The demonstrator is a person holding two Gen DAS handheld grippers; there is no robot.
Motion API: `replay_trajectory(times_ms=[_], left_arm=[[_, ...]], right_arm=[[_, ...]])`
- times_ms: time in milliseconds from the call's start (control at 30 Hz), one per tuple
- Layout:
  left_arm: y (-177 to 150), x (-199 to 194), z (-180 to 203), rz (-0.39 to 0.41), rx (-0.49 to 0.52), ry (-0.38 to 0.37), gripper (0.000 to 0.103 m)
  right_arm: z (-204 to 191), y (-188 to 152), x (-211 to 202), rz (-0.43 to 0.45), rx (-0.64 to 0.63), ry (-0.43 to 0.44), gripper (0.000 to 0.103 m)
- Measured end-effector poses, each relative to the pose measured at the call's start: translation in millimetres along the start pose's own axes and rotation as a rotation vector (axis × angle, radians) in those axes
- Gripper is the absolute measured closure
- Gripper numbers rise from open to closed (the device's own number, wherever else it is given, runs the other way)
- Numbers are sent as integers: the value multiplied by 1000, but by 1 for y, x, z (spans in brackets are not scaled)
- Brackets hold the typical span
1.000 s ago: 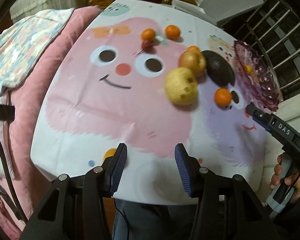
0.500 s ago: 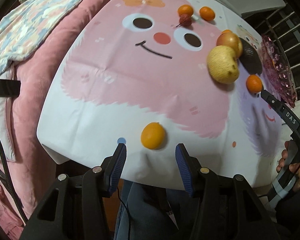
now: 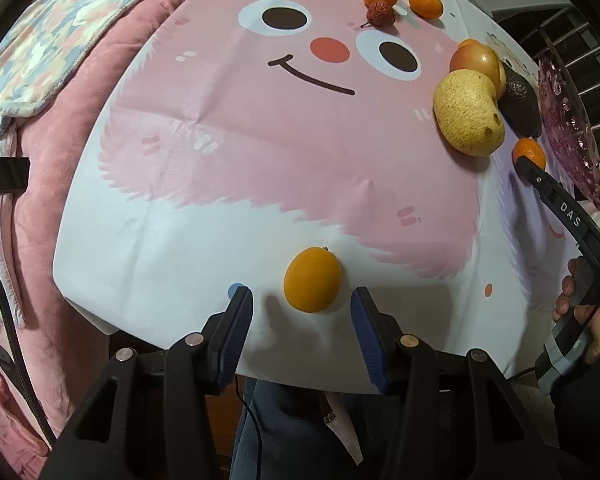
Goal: Organize fruits
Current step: 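Lower the left tool and grasp another orange from the tablecloth, then carry the orange to the pink bowl with the left tool while the right tool carries an orange there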
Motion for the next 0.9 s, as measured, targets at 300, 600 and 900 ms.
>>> replay_trajectory(times_ms=[300, 600, 900], left_arm=[[4, 7, 3, -5, 6, -9, 64], [5, 13, 5, -1, 20, -32, 73], [7, 11, 8, 10, 37, -34, 75]], right_arm=[[1, 3, 15, -7, -27, -54, 46], [1, 4, 19, -2, -24, -54, 50], [5, 4, 17, -7, -12, -38, 58]])
Point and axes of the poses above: each gripper's, at about its wrist camera, not at the fingertips, and x roughly the way its jaws point, z to its right, y to its top, the point moved 10 cm from there along x, roughly the way its jaws point, and after that the axes turned 5 degrees about -y, right-handed, at the moved point
